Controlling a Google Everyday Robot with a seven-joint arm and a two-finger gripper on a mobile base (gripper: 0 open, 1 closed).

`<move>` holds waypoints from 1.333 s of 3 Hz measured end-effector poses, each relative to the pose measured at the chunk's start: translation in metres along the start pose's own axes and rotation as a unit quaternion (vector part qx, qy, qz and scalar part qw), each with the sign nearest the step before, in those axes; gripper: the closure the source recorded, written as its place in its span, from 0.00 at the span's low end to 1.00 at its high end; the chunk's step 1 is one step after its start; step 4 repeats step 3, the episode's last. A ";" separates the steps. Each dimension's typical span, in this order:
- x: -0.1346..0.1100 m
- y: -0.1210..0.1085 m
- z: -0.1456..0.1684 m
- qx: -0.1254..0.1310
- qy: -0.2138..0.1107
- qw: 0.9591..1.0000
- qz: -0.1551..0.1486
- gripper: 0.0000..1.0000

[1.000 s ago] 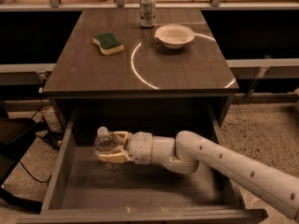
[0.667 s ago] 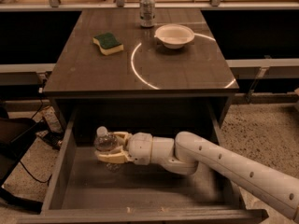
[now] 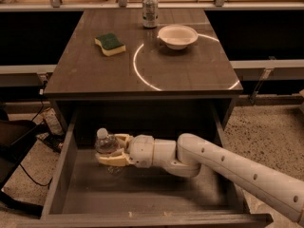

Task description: Place water bottle into top drawer

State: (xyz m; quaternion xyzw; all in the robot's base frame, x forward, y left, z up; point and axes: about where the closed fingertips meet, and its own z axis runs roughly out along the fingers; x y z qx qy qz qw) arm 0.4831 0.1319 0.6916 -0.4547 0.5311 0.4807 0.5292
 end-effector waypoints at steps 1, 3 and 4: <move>-0.001 0.001 0.002 -0.002 0.000 1.000 0.000 0.26; -0.002 0.003 0.005 -0.005 -0.001 1.000 -0.001 0.00; -0.002 0.003 0.005 -0.005 -0.001 1.000 -0.001 0.00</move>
Offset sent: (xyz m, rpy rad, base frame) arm -0.0007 0.0014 0.0005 0.0006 -0.0006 0.0031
